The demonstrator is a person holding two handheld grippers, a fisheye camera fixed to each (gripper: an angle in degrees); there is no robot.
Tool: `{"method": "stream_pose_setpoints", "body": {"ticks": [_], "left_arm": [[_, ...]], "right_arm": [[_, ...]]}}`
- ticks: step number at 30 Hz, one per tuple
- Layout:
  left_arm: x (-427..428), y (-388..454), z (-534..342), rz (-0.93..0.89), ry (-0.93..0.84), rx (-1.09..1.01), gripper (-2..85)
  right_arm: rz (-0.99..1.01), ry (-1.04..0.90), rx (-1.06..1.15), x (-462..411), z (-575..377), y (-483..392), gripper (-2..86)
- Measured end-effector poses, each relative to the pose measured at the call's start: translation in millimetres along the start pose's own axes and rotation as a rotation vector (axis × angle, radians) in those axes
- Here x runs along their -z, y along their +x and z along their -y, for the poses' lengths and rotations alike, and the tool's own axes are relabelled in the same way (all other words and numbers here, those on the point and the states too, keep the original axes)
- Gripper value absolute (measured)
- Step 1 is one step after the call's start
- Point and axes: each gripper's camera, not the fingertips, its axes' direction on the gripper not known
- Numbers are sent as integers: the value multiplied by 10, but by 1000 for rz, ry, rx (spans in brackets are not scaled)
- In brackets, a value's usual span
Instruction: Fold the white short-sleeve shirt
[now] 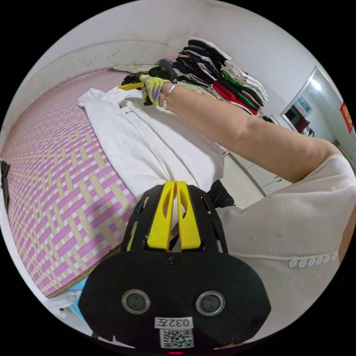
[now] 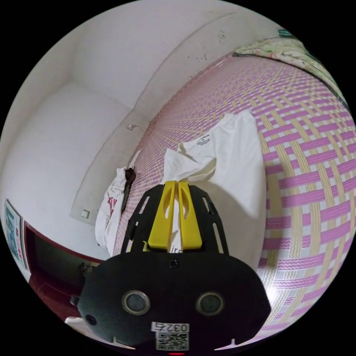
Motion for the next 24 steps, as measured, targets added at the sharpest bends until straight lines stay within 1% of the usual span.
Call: {"method": "stream_pose_setpoints", "body": {"ticks": [6, 9, 10, 12, 13, 14, 15, 16, 18, 19, 20, 24], "left_arm": [[-98, -117, -50, -51, -26, 15, -8], [-129, -164, -110, -69, -20, 28, -3], [-129, -193, -138, -91, -7, 38, 1], [-126, -188, -175, -156, 2, 16, 25], [-90, -154, -208, -222, 11, -22, 59], [-2, -130, -284, -255, 38, -63, 81], [59, -135, -340, -255, 59, -74, 91], [185, -185, -476, -246, 108, -78, 81], [337, -343, -703, -233, 172, -35, 69], [415, -433, -868, -209, 215, -16, 64], [460, -497, -1015, -186, 242, -4, 62], [429, -469, -1247, -77, 245, -73, 63]], "right_arm": [[-84, 24, 33, 49, -211, 27, -9], [-124, 40, 120, 125, -348, -94, -7], [-172, 30, 141, 114, -385, -114, -4], [-225, -68, 95, 6, -369, 8, 6], [-221, -146, 61, -49, -363, 128, 26], [-205, -149, 55, 18, -411, 190, 55], [-197, -129, 64, 87, -457, 191, 58], [-163, -94, 97, 237, -580, 143, 63], [-22, -74, 192, 467, -886, -13, 65], [68, -96, 261, 588, -1149, -127, 65], [117, -142, 326, 671, -1440, -233, 64], [186, -295, 502, 789, -2367, -416, 56]]}}
